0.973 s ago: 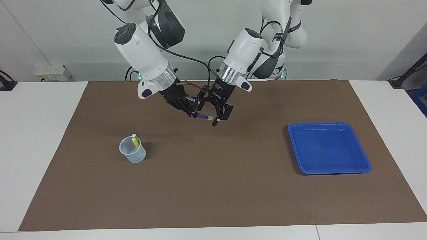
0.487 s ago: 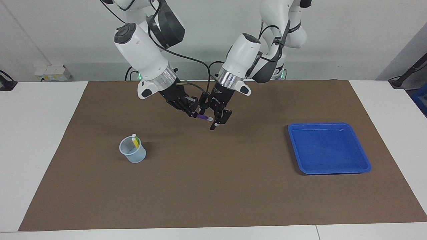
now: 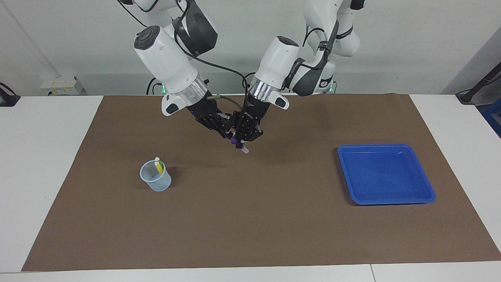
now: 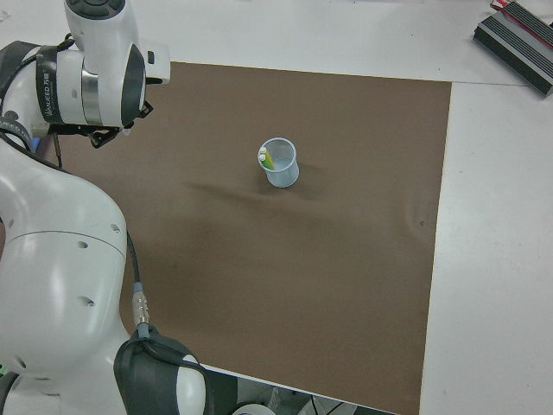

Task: Right arm passes pens to left for tray arrangement
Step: 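Grasp the purple pen with the left gripper while the right gripper opens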

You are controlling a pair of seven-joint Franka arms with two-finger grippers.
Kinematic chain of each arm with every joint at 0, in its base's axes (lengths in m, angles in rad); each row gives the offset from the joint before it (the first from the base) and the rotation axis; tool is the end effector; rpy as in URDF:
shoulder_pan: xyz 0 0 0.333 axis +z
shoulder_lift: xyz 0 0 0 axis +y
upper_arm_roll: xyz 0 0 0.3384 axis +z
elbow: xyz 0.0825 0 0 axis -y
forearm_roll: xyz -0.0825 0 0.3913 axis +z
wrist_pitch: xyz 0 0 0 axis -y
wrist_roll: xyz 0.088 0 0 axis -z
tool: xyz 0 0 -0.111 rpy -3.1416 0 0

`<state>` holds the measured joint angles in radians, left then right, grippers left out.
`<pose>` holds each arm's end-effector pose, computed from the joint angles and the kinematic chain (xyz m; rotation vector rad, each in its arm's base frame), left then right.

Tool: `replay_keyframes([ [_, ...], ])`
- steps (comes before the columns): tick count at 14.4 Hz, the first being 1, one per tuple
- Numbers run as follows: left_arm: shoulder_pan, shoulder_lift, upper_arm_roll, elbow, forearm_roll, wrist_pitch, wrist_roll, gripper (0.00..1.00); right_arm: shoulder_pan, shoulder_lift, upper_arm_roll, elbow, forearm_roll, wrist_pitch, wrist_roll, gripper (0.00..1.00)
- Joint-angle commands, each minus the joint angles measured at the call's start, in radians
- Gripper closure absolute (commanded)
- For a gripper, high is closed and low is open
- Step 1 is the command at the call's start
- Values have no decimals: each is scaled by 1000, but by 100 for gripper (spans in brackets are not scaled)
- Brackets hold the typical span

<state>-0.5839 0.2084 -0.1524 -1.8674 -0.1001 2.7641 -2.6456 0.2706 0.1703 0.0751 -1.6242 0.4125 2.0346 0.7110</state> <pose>0.5050 -0.4421 0.5013 1.3251 2.0721 -0.2287 0.6060 0.2399 0.5648 -2.5892 0.6747 -0.0024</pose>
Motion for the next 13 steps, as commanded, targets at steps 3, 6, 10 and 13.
replay_keyframes([
  [3,3,17,11,33,25,-12,29,100,-5,-8,2,-11,15,-17,5,86],
  [6,6,17,10,34,25,-29,79,100,-10,-6,0,-11,12,-17,5,37],
  [10,7,17,10,33,25,-52,163,100,-30,-6,0,-3,-12,-31,-33,0],
  [13,16,8,13,45,25,-115,283,100,-69,-8,0,-11,-98,-46,-253,0],
])
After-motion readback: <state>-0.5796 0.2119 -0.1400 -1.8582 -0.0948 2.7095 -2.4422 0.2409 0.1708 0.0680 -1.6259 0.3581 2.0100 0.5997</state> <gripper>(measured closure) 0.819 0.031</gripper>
